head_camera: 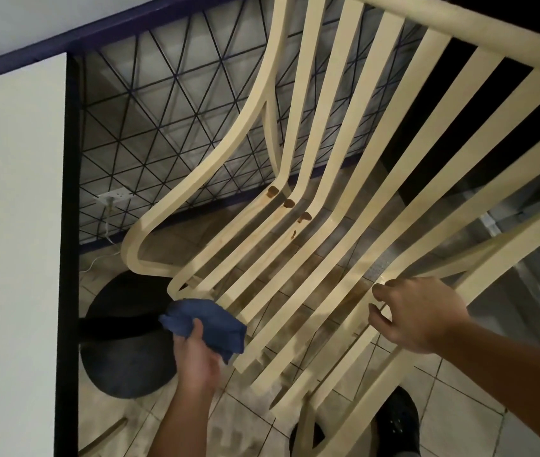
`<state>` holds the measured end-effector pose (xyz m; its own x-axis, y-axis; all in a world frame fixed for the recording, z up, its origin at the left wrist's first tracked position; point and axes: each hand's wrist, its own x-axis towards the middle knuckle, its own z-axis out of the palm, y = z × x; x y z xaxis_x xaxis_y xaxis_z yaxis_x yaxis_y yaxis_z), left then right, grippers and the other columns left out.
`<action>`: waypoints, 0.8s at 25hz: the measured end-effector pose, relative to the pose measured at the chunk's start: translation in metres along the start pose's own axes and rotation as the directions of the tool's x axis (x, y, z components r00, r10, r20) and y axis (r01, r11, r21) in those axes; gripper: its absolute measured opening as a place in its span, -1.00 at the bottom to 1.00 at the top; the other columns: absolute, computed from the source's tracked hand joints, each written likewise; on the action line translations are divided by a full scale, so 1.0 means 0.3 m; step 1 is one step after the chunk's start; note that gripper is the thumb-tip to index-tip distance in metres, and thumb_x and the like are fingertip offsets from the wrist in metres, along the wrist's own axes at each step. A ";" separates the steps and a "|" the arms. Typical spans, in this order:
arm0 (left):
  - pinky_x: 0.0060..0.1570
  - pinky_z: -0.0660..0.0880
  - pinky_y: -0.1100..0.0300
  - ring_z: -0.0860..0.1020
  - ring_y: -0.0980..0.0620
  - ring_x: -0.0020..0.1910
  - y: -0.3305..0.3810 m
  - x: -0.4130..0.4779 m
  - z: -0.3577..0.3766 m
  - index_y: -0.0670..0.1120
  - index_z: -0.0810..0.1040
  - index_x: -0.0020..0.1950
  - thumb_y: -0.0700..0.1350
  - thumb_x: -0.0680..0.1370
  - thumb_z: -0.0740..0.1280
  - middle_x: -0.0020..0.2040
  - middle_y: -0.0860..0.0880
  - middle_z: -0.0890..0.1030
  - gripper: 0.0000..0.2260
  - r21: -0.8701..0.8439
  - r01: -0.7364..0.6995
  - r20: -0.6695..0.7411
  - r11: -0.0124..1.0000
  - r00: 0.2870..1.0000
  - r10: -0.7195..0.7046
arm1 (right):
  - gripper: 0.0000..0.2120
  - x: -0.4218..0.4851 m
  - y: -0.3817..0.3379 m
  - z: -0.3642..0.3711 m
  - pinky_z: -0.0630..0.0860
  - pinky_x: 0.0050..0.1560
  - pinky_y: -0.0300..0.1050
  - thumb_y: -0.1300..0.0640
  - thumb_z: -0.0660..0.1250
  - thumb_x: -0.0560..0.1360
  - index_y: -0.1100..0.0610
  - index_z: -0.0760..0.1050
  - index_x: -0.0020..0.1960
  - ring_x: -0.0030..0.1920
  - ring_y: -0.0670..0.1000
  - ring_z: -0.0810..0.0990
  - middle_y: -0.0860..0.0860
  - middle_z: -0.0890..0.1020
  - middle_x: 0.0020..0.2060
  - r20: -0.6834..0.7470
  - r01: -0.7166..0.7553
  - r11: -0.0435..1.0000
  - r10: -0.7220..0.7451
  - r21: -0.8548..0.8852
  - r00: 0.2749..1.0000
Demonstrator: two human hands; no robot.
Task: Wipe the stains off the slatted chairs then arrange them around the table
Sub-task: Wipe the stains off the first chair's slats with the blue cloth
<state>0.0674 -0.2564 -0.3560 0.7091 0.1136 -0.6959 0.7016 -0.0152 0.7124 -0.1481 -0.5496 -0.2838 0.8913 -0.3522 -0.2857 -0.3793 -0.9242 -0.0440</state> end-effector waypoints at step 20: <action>0.53 0.06 -0.31 -0.05 -0.30 0.63 -0.236 0.199 0.051 0.08 -0.08 0.68 0.04 0.65 0.30 0.67 -0.23 0.01 -0.27 0.905 -0.419 0.419 -0.075 0.845 0.333 | -0.41 0.003 0.011 0.023 0.47 -0.13 -0.15 -0.33 -0.17 0.54 -0.06 0.50 0.17 -0.18 -0.04 0.60 -0.05 0.61 -0.20 0.012 0.034 0.999 -0.034 0.030 0.999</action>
<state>0.0612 -0.2636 -0.4495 0.8620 -0.3250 -0.3890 -0.2862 -0.9454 0.1558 -0.1502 -0.5519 -0.2908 0.9006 -0.3185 -0.2958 -0.3562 -0.9308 -0.0821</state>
